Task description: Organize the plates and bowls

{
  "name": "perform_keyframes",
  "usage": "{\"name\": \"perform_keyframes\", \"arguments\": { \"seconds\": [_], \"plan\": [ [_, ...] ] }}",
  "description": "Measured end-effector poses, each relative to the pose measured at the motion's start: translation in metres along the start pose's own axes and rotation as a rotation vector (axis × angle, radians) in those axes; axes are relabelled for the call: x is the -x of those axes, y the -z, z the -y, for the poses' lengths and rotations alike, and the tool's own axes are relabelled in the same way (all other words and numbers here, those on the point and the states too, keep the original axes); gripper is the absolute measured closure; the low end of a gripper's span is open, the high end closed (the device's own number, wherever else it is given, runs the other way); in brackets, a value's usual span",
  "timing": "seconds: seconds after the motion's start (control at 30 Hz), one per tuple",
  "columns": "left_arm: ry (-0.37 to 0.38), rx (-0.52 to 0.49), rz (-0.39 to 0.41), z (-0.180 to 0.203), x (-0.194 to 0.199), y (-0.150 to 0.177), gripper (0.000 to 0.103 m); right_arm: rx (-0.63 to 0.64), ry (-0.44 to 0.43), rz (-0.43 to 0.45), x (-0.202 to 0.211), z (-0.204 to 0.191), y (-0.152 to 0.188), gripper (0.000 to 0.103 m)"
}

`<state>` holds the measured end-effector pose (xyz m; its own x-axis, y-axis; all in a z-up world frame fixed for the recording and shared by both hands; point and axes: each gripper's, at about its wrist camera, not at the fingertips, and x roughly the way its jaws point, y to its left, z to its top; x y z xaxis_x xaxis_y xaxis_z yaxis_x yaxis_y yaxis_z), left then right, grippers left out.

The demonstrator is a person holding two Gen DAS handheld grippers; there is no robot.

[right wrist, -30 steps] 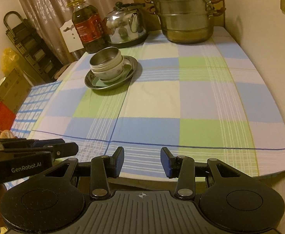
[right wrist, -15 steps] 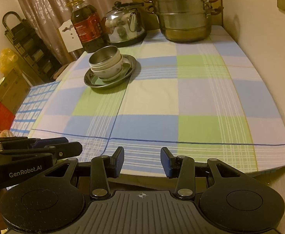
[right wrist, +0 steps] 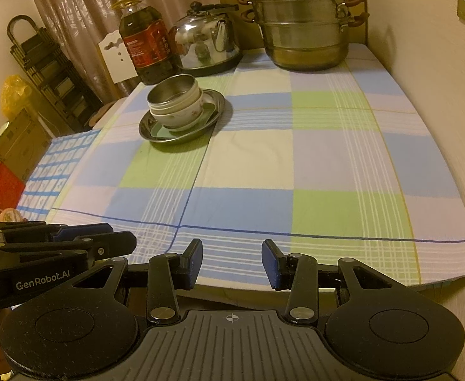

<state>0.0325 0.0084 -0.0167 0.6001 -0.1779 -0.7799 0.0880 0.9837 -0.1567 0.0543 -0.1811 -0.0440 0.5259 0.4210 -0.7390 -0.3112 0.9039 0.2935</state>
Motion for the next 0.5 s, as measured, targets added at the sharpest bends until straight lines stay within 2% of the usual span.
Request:
{"name": "perform_keyframes", "arguments": {
  "seconds": [0.5],
  "plan": [
    [0.0, -0.001, -0.001, 0.0004, -0.0007, -0.0008, 0.078, -0.001, 0.002, 0.001, -0.0005, 0.0005, -0.0008, 0.061]
  ]
}}
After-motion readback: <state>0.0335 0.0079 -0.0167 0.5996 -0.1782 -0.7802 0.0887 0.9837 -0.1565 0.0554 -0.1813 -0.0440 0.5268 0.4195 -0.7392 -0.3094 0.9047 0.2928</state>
